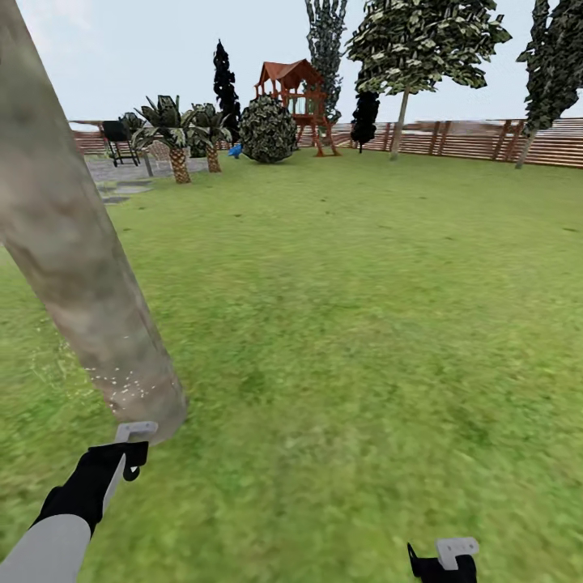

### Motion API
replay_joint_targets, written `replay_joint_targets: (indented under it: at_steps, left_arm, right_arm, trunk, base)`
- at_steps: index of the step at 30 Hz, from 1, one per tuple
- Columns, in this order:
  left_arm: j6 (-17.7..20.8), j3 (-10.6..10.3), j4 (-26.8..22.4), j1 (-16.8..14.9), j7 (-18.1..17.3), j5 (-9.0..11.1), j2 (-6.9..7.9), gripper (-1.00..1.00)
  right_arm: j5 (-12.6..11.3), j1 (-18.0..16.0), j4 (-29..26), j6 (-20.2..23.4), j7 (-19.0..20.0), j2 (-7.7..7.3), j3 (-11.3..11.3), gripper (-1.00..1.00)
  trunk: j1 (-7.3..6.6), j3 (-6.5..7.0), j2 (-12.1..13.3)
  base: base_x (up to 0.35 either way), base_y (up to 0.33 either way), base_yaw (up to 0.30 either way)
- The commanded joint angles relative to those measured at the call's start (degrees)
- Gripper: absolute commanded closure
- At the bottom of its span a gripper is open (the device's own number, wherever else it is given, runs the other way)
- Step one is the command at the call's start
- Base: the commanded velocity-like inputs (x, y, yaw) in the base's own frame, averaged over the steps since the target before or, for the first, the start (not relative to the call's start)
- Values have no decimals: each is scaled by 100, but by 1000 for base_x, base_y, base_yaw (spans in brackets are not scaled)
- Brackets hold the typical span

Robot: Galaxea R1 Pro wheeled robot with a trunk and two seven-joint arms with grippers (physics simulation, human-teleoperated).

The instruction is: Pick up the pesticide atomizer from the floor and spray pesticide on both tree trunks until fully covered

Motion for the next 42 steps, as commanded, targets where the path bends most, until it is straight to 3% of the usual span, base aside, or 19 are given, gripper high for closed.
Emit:
replay_joint_targets:
  at_steps: [1, 11, 22, 28, 42]
  left_arm:
    - [0, 1, 1, 0, 2, -2, 0, 100]
    - [0, 7, 2, 0, 3, -2, 0, 100]
    - [-1, 57, -10, 0, 10, -2, 13, 100]
    - [-2, 53, 4, 0, 487, 48, 1, 100]
    - [9, 34, 2, -7, 492, 60, -18, 100]
  right_arm:
    - [0, 0, 0, 0, 0, 2, 0, -100]
    - [0, 0, -1, 0, 0, 1, 0, -100]
    - [-2, 0, -1, -1, -17, -13, -9, -100]
    - [0, 0, -1, -7, -17, -14, -1, -100]
    - [0, 0, -1, -9, -17, -5, 0, -100]
  trunk:
    - [0, 0, 0]
    - [0, 0, 0]
    - [0, 0, 0]
    - [0, 0, 0]
    - [0, 0, 0]
  base:
    - [231, -205, 275]
    - [237, -198, 270]
    - [159, -238, 74]
    - [143, -248, 263]
    - [151, -248, 271]
